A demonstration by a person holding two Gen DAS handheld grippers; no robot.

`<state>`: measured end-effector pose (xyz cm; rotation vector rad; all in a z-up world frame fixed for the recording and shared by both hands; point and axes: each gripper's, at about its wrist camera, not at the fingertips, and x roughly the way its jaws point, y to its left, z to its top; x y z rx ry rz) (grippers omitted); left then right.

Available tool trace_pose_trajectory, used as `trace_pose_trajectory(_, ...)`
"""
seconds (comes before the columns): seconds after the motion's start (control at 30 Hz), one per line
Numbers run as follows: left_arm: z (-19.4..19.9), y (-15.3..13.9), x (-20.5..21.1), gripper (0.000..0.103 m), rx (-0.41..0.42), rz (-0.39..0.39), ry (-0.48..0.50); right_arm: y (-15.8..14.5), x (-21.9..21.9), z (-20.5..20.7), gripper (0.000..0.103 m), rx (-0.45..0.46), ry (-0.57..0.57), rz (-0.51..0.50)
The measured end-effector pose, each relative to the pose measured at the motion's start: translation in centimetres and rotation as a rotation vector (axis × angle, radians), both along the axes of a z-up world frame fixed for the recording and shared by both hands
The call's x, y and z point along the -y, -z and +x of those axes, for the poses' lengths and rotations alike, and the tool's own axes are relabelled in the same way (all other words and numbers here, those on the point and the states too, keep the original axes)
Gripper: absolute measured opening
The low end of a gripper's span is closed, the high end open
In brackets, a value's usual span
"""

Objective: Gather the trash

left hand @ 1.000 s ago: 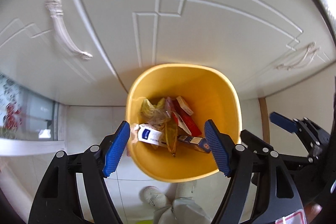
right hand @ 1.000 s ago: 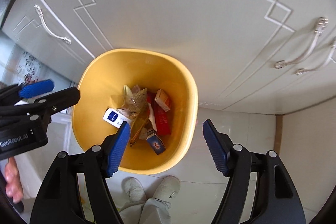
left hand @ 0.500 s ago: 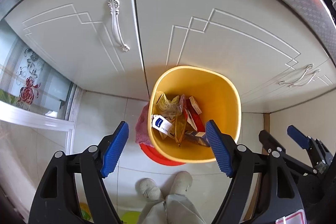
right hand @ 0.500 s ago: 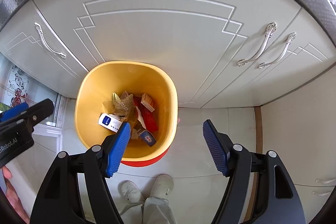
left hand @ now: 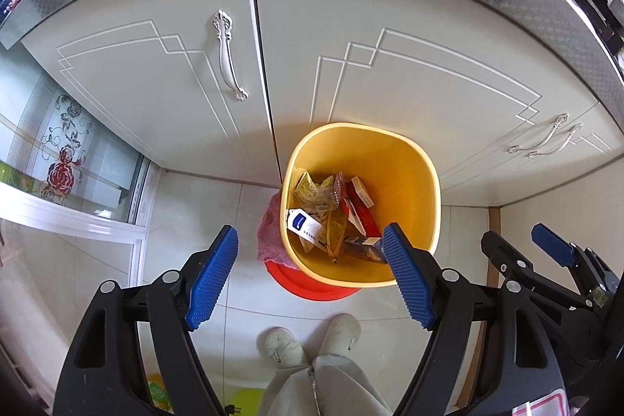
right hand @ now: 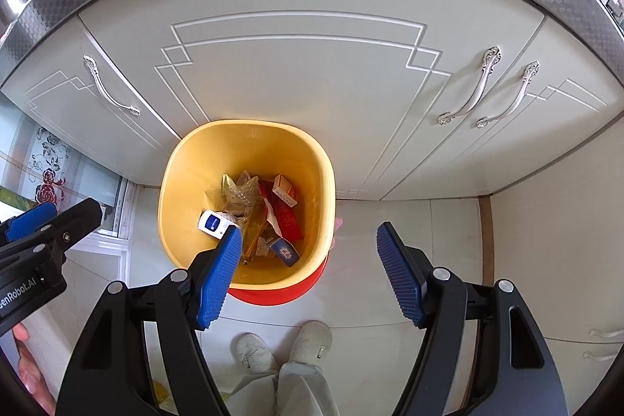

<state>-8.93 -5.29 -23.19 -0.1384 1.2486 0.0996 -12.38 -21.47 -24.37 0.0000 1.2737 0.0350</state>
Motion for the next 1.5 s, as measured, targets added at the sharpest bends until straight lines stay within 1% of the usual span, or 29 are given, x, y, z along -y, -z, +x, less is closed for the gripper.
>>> trace_pose_trajectory(0.83,-0.25,-0.82,0.34,0.077,0.014,-0.002,-0.013,-0.54,0.20,-0.20,0.072,0.007,-0.013,0.027)
trace_pose_trajectory(1.5,0.33,-0.46,-0.05,0.077,0.002,-0.008,-0.028,-0.33,0.35,0.01,0.072,0.002,-0.021,0.033)
